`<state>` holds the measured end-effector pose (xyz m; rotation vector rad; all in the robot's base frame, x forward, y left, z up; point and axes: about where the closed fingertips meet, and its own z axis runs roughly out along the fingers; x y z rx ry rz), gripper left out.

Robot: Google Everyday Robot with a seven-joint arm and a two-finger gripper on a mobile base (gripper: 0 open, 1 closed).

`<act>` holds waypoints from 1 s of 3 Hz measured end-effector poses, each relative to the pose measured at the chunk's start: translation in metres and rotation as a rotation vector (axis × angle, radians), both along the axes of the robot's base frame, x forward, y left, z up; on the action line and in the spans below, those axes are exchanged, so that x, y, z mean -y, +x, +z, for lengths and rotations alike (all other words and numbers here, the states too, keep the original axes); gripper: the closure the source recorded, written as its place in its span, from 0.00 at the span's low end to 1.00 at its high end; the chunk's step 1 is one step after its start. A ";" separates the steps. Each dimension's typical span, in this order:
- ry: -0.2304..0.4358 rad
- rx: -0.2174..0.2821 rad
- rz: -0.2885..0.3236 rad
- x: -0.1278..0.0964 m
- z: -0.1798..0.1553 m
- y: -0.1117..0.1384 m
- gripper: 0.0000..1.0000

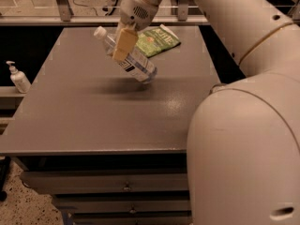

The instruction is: Knock blue plastic bottle over

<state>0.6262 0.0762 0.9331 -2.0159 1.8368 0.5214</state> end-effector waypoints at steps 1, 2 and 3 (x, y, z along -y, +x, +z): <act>0.022 -0.024 0.016 -0.013 -0.030 0.001 1.00; 0.019 -0.078 0.051 -0.023 -0.062 -0.008 1.00; -0.008 -0.096 0.083 -0.031 -0.075 -0.016 0.84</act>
Offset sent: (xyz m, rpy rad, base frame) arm -0.0246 0.0274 -0.0962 0.0051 0.1492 0.0957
